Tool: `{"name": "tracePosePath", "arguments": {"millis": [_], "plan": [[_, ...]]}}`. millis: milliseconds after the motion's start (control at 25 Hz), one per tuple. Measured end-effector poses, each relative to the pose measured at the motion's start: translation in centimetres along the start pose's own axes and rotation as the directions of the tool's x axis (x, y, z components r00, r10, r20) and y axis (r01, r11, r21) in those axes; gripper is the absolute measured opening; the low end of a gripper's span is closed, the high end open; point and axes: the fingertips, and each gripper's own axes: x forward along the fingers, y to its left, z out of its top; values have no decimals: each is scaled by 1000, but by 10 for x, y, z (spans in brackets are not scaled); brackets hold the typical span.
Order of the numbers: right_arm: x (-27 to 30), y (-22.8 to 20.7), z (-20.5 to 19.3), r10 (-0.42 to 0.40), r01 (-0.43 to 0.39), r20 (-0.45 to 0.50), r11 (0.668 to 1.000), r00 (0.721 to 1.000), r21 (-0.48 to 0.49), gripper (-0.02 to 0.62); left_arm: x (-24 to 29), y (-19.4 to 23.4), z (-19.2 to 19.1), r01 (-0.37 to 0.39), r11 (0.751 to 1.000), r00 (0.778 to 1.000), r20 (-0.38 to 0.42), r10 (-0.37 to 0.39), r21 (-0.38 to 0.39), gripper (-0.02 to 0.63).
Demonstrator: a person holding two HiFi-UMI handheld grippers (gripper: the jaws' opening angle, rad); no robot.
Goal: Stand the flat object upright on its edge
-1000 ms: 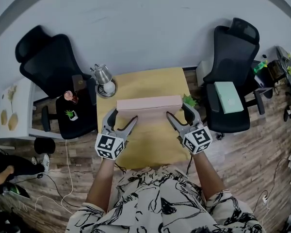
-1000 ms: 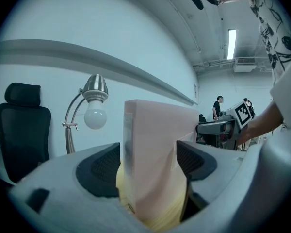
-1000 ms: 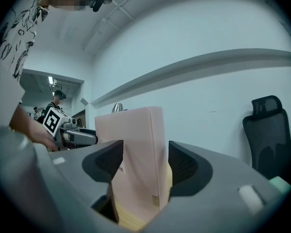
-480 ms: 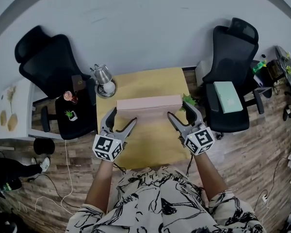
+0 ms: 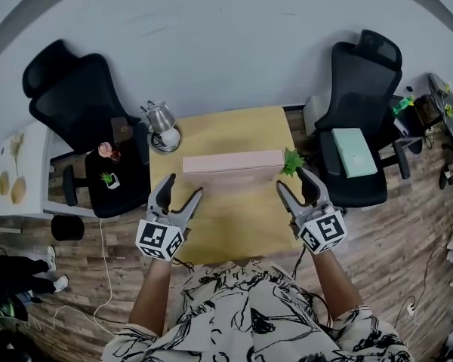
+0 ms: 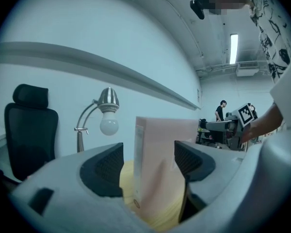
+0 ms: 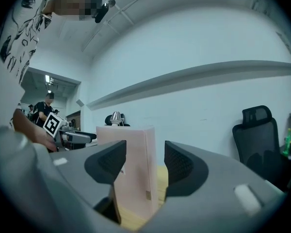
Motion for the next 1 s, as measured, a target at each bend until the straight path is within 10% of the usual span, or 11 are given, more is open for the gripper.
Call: {"name": "tracePosePath", "arguments": {"millis": [440,760,1000], "plan": [[-22,-11,26,-78,78,8,997,997,20,9,-37,2,41,-100,995,991,93,99,8,156],[-35,-16,54,-132,132,48,991,990,-2,6,-58,5,77,-136,989,976,163,143,-55,2],[-54,-26,95,-190,189,147,982,971,24,6,-66,8,96,-192,981,969,158,189,2,2]]}}
